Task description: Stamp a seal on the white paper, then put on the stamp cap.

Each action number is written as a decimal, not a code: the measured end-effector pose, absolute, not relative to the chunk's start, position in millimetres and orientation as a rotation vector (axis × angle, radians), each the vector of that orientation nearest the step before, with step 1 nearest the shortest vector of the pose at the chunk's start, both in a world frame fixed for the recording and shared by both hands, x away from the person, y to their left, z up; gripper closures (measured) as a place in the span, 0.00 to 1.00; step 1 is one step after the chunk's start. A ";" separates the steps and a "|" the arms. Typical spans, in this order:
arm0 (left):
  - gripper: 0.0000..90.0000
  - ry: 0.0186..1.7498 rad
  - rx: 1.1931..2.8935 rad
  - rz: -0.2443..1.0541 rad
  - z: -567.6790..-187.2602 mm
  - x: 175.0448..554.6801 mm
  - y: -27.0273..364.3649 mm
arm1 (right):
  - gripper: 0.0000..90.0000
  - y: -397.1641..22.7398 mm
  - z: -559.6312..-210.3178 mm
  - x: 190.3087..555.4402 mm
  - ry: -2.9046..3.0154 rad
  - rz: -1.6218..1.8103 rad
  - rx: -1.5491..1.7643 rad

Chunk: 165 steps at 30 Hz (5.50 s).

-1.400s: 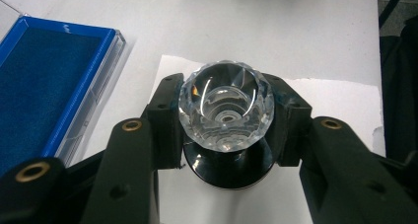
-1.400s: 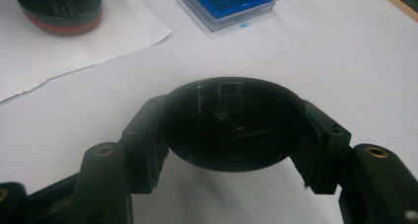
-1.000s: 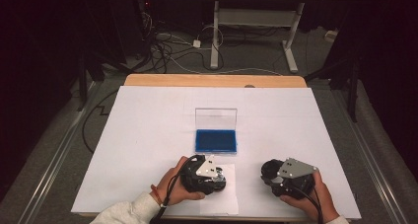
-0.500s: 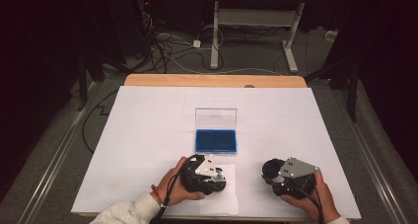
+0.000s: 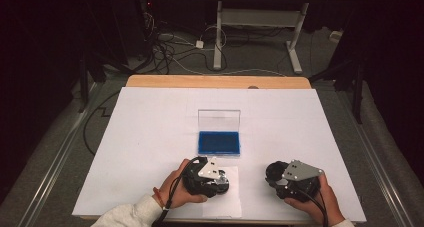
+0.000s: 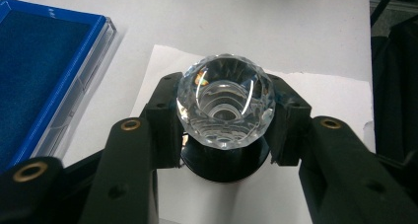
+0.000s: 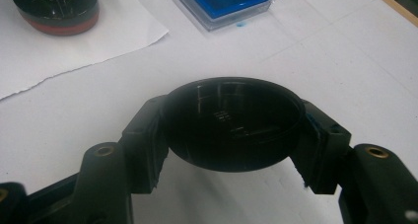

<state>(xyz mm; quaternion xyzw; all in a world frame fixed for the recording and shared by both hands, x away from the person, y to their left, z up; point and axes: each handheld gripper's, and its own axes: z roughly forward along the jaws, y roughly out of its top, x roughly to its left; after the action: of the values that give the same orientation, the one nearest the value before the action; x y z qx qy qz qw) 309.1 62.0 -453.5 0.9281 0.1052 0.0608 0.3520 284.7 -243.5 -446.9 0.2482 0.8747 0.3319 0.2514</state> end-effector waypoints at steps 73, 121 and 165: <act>0.63 0.361 2.246 0.125 -424.1 319.6 88.6 | 0.42 -240.9 -445.6 282.2 2.358 0.952 0.668; 0.63 0.389 2.120 0.157 -403.9 320.3 105.8 | 0.42 -219.2 -447.4 293.7 2.383 1.005 0.634; 0.80 0.317 1.968 0.129 -381.5 330.5 73.5 | 0.43 -151.5 -445.2 303.7 2.412 1.337 0.646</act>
<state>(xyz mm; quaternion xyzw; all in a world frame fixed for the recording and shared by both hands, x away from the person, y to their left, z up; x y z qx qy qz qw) 330.5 73.5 -381.5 0.8282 0.1335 0.0542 0.5415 303.7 -151.5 -445.2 0.2254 0.8413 0.4665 0.1539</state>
